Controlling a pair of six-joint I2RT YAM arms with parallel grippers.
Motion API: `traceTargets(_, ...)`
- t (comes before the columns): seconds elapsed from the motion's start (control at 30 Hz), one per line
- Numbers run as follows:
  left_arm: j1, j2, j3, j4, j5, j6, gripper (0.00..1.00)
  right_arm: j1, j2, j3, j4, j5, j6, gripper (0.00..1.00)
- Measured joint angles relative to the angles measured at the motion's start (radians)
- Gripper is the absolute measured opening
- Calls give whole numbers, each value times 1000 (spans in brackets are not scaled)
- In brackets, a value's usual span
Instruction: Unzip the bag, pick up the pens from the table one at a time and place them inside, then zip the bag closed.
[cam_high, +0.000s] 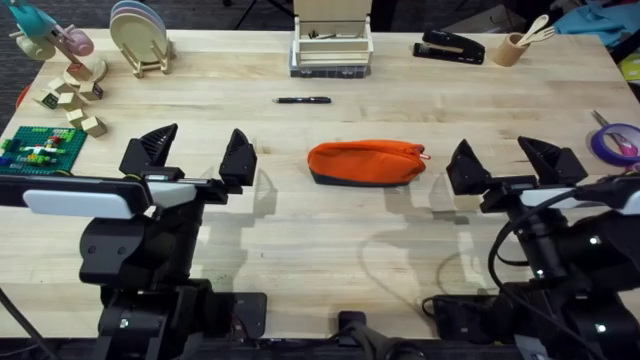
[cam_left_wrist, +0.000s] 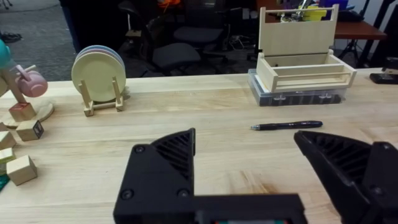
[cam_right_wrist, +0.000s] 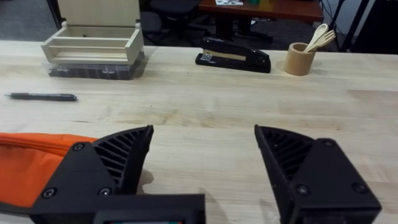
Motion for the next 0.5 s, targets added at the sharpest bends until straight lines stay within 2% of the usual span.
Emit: traceTargets(0.5,0,0,0,0,0,1,993,0,0,0,-4,0,0,998)
